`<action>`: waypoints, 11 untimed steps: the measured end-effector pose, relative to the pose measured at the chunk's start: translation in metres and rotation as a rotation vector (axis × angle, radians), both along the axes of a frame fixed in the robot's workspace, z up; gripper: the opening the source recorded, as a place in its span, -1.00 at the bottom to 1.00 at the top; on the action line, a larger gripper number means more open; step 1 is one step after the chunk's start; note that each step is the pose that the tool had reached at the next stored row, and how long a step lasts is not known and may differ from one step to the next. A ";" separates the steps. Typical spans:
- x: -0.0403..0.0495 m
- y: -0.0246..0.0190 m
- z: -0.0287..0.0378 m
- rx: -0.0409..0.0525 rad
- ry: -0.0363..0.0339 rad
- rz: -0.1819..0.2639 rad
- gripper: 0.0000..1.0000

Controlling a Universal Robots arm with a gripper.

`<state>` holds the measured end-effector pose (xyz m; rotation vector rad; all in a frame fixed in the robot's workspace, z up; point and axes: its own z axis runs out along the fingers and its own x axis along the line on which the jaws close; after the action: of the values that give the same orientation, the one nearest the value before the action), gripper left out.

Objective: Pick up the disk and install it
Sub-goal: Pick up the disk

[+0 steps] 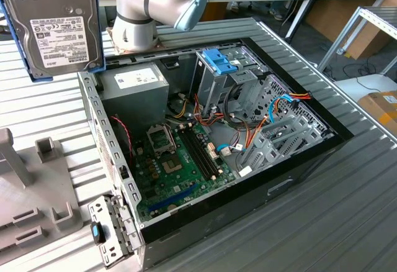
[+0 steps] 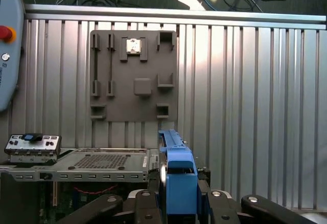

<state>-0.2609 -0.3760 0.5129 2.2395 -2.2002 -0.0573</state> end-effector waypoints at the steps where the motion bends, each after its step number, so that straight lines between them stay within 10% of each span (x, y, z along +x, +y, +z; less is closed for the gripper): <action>1: 0.0025 0.0000 0.0000 0.0000 0.0000 0.000 -0.27; 11: 0.0368 0.0000 0.0000 0.0000 0.0004 0.000 -0.27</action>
<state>-0.2241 -0.3760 0.5129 2.2392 -2.2001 -0.0577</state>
